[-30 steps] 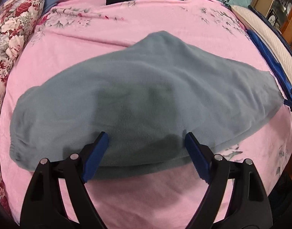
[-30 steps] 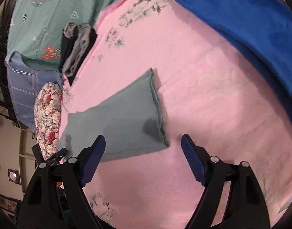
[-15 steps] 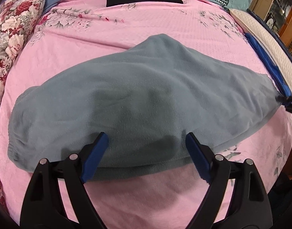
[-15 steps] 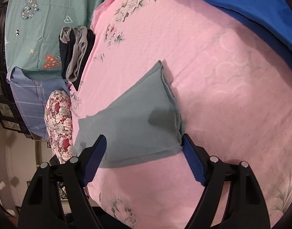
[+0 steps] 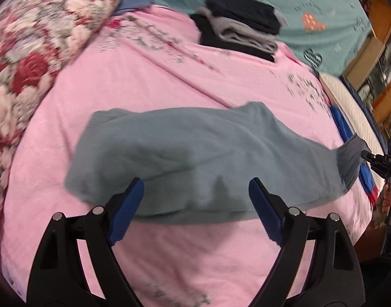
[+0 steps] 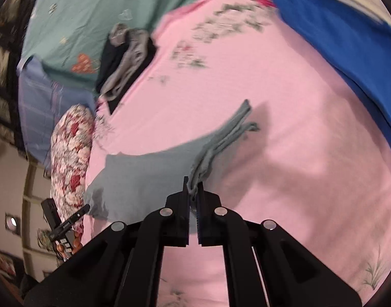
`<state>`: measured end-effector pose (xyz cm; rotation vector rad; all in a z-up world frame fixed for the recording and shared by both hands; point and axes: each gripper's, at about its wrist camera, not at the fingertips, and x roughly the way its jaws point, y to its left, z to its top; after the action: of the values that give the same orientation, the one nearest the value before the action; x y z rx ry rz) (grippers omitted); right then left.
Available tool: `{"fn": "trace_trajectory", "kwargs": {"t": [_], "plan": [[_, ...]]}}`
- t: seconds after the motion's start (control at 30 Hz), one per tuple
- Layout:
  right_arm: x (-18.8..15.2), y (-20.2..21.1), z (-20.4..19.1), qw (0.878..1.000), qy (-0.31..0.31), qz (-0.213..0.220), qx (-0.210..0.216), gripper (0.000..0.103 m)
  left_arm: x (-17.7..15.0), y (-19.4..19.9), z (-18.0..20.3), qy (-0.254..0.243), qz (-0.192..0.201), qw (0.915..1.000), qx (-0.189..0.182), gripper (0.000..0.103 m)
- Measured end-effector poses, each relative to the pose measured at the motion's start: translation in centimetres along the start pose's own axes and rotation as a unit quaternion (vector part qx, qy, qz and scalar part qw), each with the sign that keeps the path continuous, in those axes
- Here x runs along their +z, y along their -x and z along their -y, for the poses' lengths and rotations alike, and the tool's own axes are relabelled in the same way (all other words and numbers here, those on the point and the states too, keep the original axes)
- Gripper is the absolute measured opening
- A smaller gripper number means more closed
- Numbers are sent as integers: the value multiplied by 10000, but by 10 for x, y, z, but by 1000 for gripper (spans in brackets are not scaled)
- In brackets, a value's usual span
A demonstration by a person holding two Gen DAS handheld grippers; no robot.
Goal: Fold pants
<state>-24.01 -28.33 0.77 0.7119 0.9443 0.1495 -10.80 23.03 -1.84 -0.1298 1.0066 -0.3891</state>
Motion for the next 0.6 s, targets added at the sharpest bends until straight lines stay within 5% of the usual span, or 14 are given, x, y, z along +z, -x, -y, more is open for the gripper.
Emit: {"fn": "trace_trajectory", "kwargs": {"t": [0.2,0.43,0.5,0.6], "plan": [[9,-75,-108,9884,1169,-655,721,4,-18,13,-41,626,165,9978,-118,86],[-38,-189,-180,9592,1893,-1859,973,5,-25,19,-62,953,227,9951,-129,86],[-50,-210,-184,9504,2078,-2193,740,13,-26,22,-66,1033,264,9942,-136,86],[-56,-213,-191,9411,2073,-2468,1021,57,-25,25,-73,1265,288,9913,-210,86]]}}
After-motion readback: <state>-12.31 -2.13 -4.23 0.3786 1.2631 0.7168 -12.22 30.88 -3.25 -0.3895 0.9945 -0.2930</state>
